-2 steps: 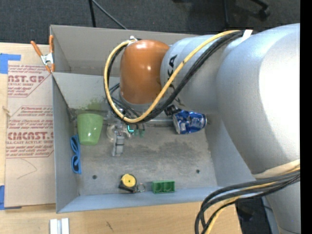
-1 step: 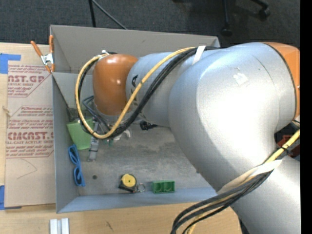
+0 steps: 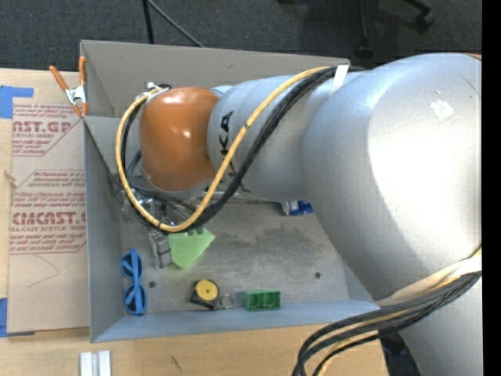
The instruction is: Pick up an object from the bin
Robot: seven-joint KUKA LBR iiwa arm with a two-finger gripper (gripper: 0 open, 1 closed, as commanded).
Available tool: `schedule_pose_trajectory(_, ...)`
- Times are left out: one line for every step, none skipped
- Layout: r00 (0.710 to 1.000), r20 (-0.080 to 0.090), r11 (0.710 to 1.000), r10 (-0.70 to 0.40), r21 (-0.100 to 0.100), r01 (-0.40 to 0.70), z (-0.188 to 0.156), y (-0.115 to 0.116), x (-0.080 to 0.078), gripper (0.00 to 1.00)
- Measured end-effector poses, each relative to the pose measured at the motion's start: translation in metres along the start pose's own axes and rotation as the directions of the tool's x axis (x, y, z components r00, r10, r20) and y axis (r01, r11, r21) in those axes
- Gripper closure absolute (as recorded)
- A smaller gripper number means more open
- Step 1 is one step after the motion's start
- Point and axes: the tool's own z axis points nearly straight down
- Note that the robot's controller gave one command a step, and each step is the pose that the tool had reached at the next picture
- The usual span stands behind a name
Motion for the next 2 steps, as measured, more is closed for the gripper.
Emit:
schedule_pose_trajectory(0.908, -0.003, 0.908, -0.418, -0.002, 0.418, 0.001, 0.015, 0.046, 0.00)
schedule_pose_trajectory(0.763, -0.006, 0.763, -0.647, 0.000, 0.647, 0.031, 0.016, 0.036, 0.00)
